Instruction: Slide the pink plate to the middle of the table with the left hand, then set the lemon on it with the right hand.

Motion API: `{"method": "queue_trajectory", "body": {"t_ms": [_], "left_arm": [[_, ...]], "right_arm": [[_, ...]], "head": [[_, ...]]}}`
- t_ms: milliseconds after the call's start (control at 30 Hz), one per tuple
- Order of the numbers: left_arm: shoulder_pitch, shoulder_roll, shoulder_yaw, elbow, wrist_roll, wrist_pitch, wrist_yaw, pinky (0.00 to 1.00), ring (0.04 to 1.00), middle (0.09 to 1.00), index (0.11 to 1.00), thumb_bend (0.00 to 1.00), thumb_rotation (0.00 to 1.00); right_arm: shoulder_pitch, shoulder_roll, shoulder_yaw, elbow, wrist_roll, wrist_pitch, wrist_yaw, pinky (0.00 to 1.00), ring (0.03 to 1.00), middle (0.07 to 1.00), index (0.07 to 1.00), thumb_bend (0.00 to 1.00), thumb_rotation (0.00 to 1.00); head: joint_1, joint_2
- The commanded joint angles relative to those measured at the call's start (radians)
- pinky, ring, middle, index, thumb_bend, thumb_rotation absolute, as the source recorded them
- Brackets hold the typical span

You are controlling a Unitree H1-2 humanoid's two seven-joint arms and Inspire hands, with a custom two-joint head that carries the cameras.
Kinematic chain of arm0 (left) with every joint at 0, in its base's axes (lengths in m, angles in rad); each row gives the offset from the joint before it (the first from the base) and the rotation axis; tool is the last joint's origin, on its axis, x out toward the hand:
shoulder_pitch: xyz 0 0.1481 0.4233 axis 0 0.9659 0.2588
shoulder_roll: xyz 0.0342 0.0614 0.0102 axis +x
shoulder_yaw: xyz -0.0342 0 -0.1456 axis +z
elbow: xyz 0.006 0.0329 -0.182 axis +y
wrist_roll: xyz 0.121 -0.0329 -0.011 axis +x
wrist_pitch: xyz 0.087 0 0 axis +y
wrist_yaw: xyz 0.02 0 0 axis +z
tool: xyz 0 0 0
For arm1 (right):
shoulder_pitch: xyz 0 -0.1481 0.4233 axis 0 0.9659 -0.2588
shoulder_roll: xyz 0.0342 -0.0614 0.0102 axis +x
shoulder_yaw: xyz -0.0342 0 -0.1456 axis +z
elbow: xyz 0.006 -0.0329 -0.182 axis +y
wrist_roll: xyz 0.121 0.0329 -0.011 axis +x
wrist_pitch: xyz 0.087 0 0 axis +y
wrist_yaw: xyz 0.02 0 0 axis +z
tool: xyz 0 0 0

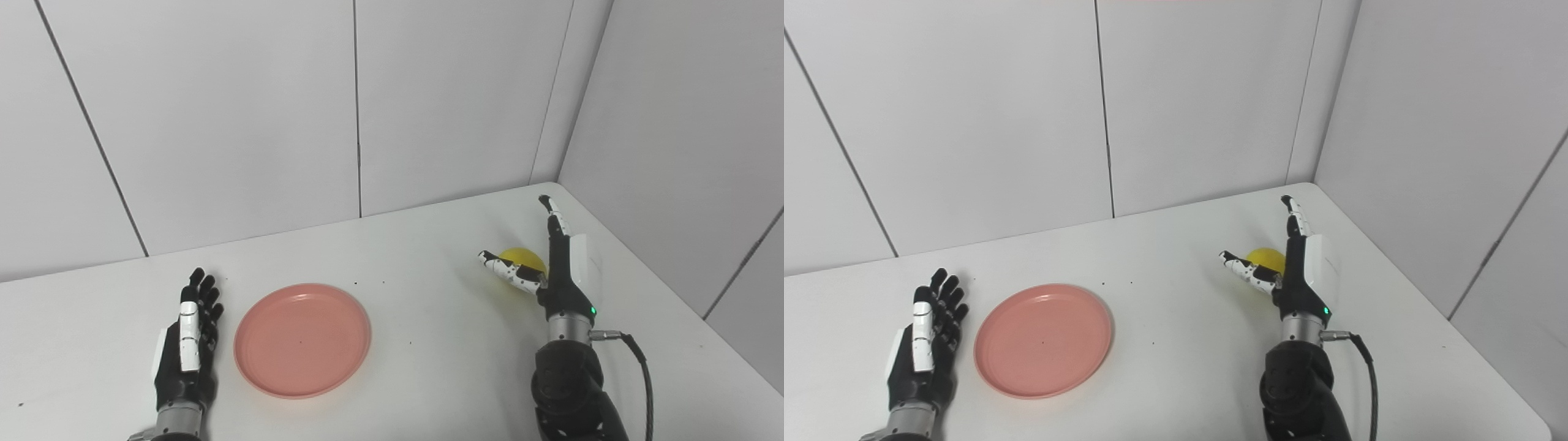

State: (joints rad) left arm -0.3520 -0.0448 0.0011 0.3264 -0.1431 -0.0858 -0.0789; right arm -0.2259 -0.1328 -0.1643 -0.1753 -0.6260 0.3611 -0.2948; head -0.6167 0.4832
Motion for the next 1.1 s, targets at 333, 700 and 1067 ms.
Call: {"method": "queue_trajectory", "body": {"t_ms": [333, 700, 1067], "left_arm": [[0.039, 0.009, -0.005, -0.021, 0.010, 0.019, -0.011, 1.00, 0.996, 0.982, 0.992, 0.61, 1.00], [0.048, 0.011, -0.006, -0.051, 0.004, 0.041, -0.020, 1.00, 1.000, 0.986, 0.995, 0.60, 1.00], [0.053, 0.006, -0.003, -0.057, 0.008, 0.049, -0.019, 1.00, 0.999, 0.985, 0.994, 0.59, 1.00]], "right_arm": [[-0.089, -0.095, 0.000, 0.089, -0.043, 0.060, 0.000, 0.81, 0.884, 0.892, 0.883, 0.80, 0.19], [-0.123, -0.100, 0.009, 0.214, -0.016, 0.088, -0.004, 0.82, 0.890, 0.905, 0.892, 0.78, 0.15], [-0.133, -0.117, 0.029, 0.288, 0.016, 0.072, -0.012, 0.79, 0.877, 0.896, 0.881, 0.77, 0.08]], "head": [[0.006, 0.006], [-0.004, 0.008], [0.000, 0.011]]}}
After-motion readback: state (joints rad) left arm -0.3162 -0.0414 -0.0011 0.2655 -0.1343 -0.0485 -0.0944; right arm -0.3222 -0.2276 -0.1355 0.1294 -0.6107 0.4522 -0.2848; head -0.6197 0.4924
